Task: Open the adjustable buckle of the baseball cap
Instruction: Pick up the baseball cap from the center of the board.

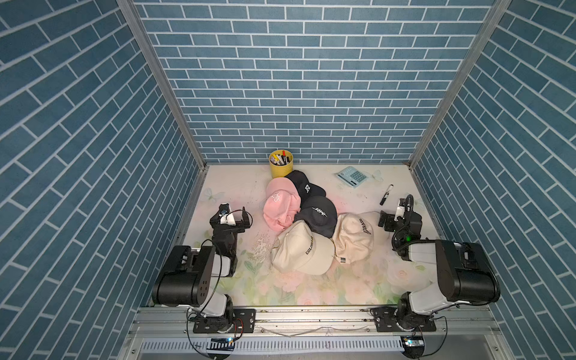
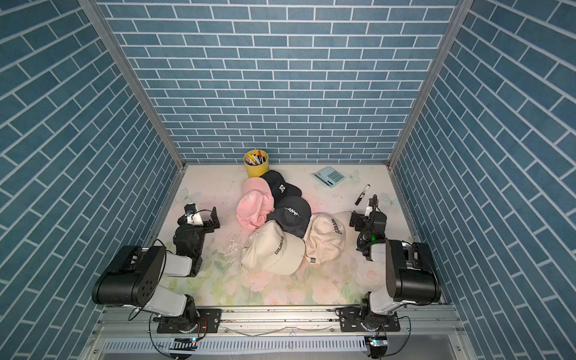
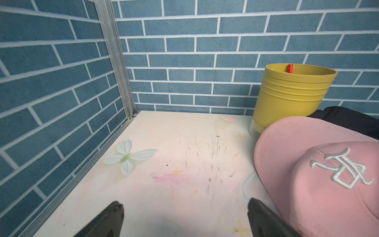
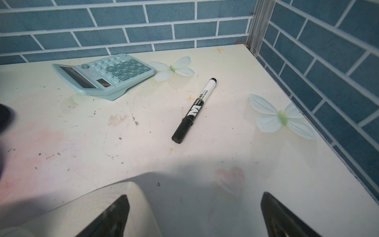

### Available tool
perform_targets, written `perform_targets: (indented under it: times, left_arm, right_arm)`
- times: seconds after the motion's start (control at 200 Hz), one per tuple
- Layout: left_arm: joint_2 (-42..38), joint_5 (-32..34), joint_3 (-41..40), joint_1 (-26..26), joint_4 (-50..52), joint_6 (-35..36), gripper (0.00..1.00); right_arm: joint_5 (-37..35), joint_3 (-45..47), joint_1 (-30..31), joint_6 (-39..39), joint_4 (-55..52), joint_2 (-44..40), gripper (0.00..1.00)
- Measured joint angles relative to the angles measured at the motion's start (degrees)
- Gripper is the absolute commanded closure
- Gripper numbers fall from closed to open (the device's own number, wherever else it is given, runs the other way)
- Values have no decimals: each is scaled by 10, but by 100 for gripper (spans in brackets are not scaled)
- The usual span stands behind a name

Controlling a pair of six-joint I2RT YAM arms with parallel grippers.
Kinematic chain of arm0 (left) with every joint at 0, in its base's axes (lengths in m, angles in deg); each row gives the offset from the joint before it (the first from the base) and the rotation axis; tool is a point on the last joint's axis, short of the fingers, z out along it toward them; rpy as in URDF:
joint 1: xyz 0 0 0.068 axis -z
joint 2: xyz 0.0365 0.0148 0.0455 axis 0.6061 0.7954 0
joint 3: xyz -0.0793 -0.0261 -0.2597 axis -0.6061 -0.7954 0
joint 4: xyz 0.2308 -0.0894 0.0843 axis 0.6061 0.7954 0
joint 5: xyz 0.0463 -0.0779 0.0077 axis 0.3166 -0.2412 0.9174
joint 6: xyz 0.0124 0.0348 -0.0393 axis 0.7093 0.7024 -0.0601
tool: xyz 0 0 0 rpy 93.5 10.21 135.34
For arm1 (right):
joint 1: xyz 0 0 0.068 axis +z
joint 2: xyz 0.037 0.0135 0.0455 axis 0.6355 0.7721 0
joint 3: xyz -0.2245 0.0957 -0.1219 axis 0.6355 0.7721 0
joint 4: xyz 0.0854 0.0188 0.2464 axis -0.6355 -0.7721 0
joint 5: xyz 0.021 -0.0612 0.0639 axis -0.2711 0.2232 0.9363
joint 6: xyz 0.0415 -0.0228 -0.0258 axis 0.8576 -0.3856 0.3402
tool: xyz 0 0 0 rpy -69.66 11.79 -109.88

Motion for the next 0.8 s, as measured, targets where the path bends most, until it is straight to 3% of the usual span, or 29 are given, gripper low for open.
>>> perform_targets:
  times: [0.8]
  left_arm:
    - [0,-2,0,0,1,1,0]
  right_arm:
    - [-6,0,0,0,0,0,1]
